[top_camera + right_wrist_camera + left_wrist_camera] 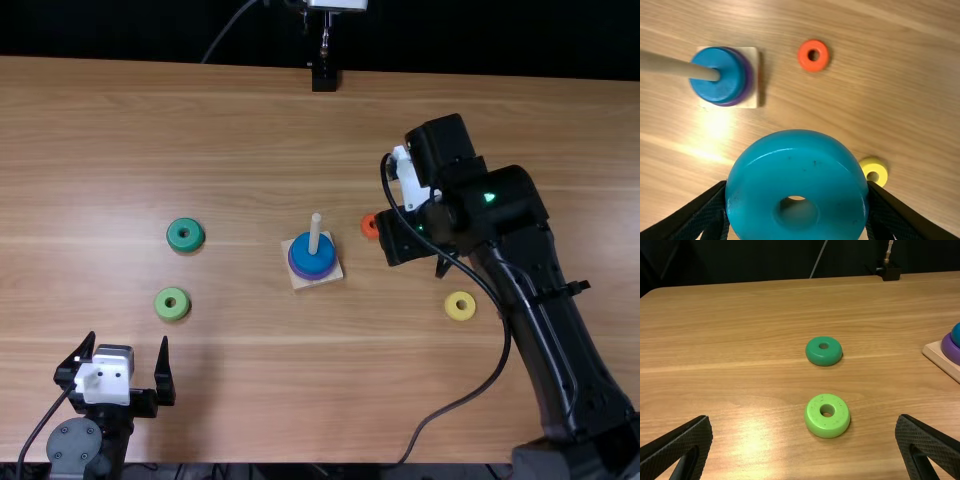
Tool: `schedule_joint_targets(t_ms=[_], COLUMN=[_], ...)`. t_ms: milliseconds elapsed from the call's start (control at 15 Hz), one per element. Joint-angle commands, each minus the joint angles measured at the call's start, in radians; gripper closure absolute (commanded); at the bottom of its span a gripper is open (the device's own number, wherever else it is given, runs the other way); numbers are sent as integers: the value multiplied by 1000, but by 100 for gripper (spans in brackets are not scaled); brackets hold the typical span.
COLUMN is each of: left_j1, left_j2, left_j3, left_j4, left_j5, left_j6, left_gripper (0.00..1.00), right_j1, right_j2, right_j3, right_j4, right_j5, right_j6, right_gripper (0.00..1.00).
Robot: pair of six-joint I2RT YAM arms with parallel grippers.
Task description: Build the Hanoi tower: stack the rings onto the peg from bottom to top in this color order: purple, dark blue, light blue, dark green, light green, yellow, orange.
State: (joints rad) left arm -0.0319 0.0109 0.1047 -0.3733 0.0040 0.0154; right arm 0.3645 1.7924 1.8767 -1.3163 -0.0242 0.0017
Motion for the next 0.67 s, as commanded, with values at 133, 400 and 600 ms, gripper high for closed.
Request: schedule_joint_targets(t_ms=[133, 400, 600], left_j1=[7, 6, 6], left_j2=[-11, -11, -11], left_j3=[-105, -105, -105], left_j4=[-80, -80, -80], left_j5=[2, 2, 2], left_j6=[10, 10, 10], left_gripper=[0, 0, 0], right_j1=[88, 152, 189], right_j2=[44, 145, 193], right_j3=[130, 211, 268], right_j4=[3, 5, 5], right_j5=[-3, -3, -3], right_j6=[4, 37, 50], right_gripper=[98, 98, 98])
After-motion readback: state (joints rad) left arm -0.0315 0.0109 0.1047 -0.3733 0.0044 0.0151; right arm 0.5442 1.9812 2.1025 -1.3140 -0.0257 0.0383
